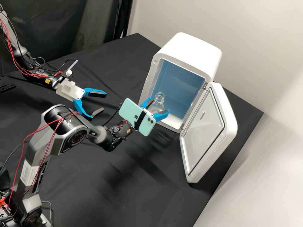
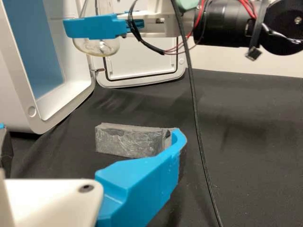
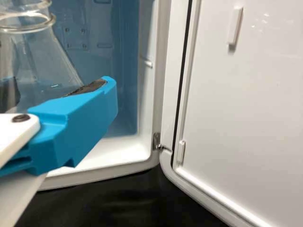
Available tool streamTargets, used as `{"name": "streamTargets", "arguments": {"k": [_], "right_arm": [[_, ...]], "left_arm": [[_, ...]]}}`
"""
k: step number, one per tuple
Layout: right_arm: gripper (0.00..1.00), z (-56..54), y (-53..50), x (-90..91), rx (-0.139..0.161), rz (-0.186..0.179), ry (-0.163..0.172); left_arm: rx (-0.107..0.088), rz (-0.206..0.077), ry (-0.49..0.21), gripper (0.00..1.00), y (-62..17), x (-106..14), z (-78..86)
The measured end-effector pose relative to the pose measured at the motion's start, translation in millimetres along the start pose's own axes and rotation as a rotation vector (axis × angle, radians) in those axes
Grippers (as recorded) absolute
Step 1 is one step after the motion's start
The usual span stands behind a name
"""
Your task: Place the flask in the incubator
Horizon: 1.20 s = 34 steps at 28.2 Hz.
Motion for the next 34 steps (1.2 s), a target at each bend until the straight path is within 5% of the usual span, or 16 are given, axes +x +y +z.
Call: {"name": "streamTargets", "arguments": {"k": [12,22,34], "right_arm": [[0.0,10.1,-9.5,30.6,-0.015,-0.047,-0.046],[0.0,14.3,-14.3,49.8,0.0,-0.038,-0.075],[0.0,8.0,-5.1,78.2,0.009,-0.039,-0.078]], "left_arm": [[0.0,0.0,0.0,1.0,0.0,0.0,0.0],[0.0,0.0,0.0,1.0,0.0,0.0,0.0],[0.0,-0.002,0.0,1.0,-0.5,-0.3,0.0]]}}
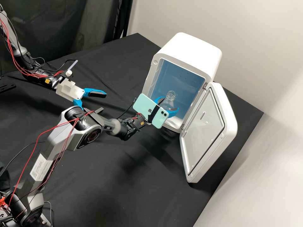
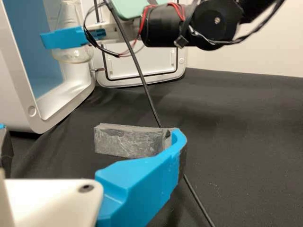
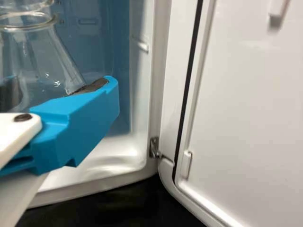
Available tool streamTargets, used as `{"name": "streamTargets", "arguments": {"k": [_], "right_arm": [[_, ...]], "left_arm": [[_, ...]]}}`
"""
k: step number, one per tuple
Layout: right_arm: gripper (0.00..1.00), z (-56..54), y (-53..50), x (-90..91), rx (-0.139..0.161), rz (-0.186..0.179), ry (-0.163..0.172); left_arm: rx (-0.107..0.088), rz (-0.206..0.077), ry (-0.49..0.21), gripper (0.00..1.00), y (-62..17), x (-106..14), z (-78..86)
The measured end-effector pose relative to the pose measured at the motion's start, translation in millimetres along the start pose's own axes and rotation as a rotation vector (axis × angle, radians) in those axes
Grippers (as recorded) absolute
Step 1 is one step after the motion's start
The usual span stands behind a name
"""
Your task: Place the flask in the incubator
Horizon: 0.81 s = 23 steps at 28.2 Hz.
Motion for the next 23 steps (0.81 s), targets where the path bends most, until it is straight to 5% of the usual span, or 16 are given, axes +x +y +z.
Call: {"name": "streamTargets", "arguments": {"k": [3,23], "right_arm": [[0.0,-2.2,3.8,7.0,0.02,0.015,0.013],[0.0,-12.5,18.2,42.4,0.022,-0.002,-0.007]], "left_arm": [[0.0,0.0,0.0,1.0,0.0,0.0,0.0],[0.003,0.017,-0.003,1.0,5.1,-1.8,1.4]]}}
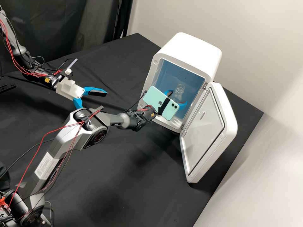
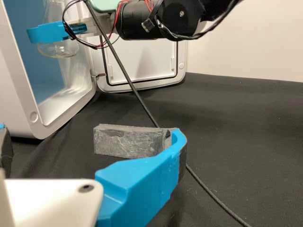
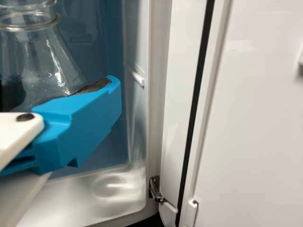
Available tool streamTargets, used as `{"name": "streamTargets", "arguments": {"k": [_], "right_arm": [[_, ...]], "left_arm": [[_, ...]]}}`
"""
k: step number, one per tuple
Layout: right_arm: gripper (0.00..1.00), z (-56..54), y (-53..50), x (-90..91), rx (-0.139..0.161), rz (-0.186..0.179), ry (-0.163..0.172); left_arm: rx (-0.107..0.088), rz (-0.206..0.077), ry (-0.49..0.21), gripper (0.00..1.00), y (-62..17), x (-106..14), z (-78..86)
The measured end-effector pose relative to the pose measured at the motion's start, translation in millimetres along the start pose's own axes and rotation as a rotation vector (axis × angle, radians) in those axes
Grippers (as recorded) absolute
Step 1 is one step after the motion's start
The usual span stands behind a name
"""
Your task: Place the flask in the incubator
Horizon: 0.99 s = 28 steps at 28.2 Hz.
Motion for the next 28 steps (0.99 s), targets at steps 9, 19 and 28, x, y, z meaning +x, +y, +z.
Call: {"name": "streamTargets", "arguments": {"k": [9,19,28], "right_arm": [[0.0,-2.4,2.4,1.6,0.0,-0.001,-0.001],[0.0,-6.7,6.9,5.0,0.0,0.001,0.001],[0.0,-11.7,10.6,7.0,0.0,0.009,0.012]], "left_arm": [[0.0,0.0,0.0,1.0,0.0,0.0,0.0],[0.0,0.0,0.0,1.0,0.0,0.0,0.0],[0.0,0.0,0.0,1.0,0.0,0.0,0.0]]}}
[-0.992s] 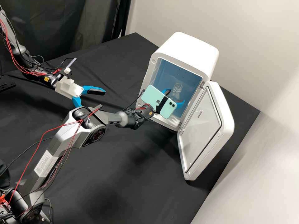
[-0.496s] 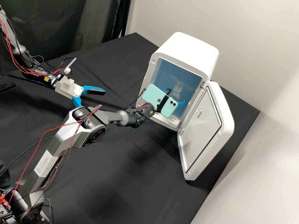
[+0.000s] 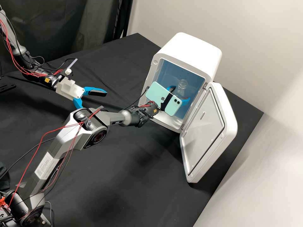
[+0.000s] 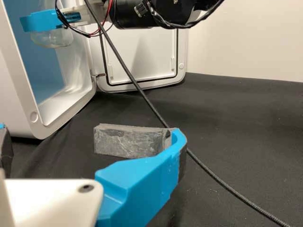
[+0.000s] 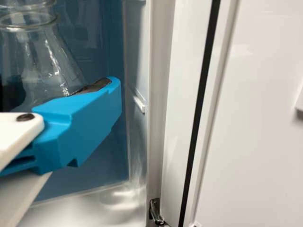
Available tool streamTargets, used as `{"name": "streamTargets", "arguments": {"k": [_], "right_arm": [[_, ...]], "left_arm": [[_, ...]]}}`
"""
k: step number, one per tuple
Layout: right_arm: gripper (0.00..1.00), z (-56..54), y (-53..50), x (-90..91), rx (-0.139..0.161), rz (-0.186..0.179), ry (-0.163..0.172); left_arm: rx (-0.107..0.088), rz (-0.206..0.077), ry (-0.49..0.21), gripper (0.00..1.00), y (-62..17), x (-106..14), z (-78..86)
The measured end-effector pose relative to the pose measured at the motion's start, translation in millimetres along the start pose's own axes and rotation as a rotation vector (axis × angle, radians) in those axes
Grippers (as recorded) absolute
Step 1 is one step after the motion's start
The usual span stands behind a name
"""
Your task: Place the flask in the incubator
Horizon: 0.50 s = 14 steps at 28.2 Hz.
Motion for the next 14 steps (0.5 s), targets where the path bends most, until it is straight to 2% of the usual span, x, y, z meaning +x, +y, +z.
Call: {"name": "streamTargets", "arguments": {"k": [2,8,14], "right_arm": [[0.0,-0.2,-1.5,0.0,0.0,-0.009,-0.006],[0.0,-6.3,-7.8,-0.1,-0.001,-0.024,0.004],[0.0,-9.9,-7.2,0.6,-0.001,-0.03,0.004]], "left_arm": [[0.0,0.0,0.0,1.0,0.0,0.0,0.0],[-0.001,-0.007,0.001,1.0,-1.8,-1.2,-0.2],[-0.002,-0.01,0.002,1.0,-2.9,-1.9,-0.2]]}}
